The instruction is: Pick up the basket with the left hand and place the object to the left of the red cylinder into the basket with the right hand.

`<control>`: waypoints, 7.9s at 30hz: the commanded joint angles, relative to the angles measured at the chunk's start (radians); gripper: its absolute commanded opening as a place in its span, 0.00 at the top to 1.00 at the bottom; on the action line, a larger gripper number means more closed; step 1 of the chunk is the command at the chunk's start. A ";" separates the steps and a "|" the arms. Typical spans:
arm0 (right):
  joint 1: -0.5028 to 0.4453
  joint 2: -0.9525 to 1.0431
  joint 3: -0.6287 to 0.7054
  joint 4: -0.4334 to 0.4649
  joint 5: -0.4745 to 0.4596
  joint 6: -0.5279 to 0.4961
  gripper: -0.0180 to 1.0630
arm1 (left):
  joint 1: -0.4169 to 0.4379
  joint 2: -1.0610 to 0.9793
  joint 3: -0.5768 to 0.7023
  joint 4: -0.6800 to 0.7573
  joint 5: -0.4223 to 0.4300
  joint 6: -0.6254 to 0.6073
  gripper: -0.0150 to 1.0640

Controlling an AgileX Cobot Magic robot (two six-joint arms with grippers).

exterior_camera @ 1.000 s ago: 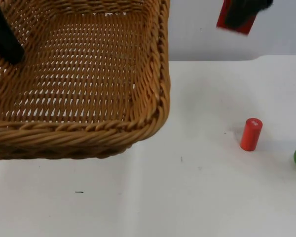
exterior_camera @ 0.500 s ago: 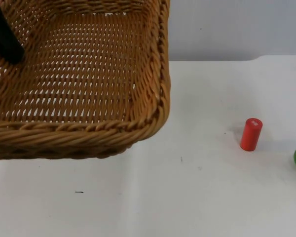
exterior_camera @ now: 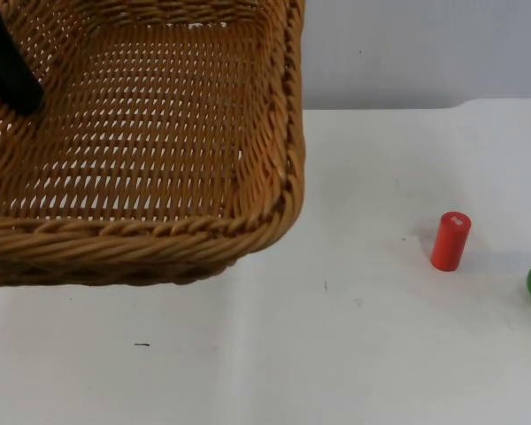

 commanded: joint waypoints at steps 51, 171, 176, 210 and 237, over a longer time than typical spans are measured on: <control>0.330 0.215 -0.005 0.220 -0.224 0.212 0.66 | -0.005 -0.013 0.000 -0.041 0.003 0.049 0.99; 0.327 -0.329 0.411 0.084 -0.445 0.450 0.14 | 0.049 0.676 -0.212 -0.192 -0.285 0.413 0.99; 0.327 -0.329 0.411 0.082 -0.447 0.449 0.14 | 0.075 0.725 -0.231 -0.195 -0.297 0.435 0.99; 0.327 -0.329 0.413 0.080 -0.446 0.442 0.14 | 0.090 0.812 -0.250 -0.199 -0.335 0.456 0.71; 0.327 -0.329 0.413 0.058 -0.448 0.434 0.14 | 0.080 0.550 -0.248 0.069 -0.213 0.243 0.13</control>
